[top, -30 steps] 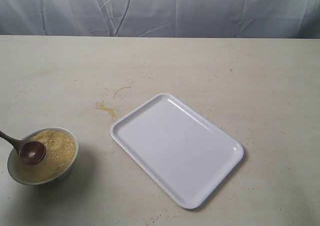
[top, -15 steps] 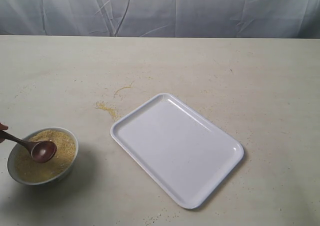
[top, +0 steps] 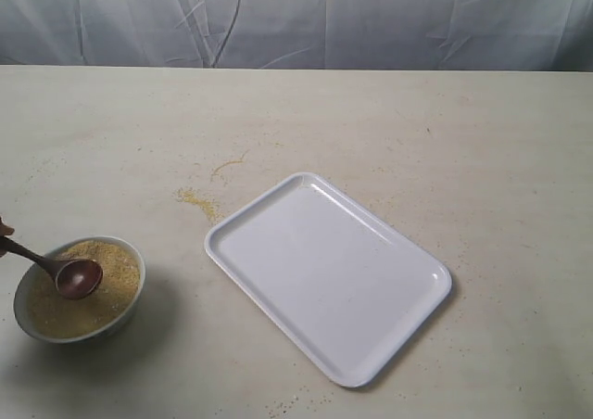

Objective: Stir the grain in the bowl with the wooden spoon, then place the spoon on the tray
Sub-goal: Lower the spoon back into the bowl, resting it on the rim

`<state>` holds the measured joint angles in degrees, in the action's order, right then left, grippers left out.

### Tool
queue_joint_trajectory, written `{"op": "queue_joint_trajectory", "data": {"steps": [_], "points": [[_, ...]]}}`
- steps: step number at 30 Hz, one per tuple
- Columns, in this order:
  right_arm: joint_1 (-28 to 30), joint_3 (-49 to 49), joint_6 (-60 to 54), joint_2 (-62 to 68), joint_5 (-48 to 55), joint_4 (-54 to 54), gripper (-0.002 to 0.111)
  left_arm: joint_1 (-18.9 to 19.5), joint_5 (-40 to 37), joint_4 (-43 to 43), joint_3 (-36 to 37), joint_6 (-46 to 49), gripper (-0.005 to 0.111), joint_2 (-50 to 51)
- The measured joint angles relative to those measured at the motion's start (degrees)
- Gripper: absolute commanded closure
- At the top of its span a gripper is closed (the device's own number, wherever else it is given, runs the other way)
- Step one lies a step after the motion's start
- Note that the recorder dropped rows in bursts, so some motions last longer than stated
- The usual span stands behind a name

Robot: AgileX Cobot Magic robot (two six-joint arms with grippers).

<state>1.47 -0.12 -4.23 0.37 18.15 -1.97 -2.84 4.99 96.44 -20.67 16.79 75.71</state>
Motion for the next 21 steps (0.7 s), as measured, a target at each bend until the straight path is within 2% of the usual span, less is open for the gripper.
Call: {"op": "queue_joint_trajectory", "data": {"steps": [6,13,18,21], "points": [[0.0,0.0,0.0,0.0,0.0,0.0,0.108,0.0,-1.58,-0.83,0.0,0.0,0.084,1.04],[0.0,0.0,0.0,0.0,0.0,0.0,0.108,0.0,-2.61,-1.88,0.0,0.0,0.076,1.04],[0.0,0.0,0.0,0.0,0.0,0.0,0.108,0.0,-4.38,-1.88,0.0,0.0,0.062,1.04],[0.0,0.0,0.0,0.0,0.0,0.0,0.108,0.0,-4.99,-2.89,0.0,0.0,0.058,0.65]]}}
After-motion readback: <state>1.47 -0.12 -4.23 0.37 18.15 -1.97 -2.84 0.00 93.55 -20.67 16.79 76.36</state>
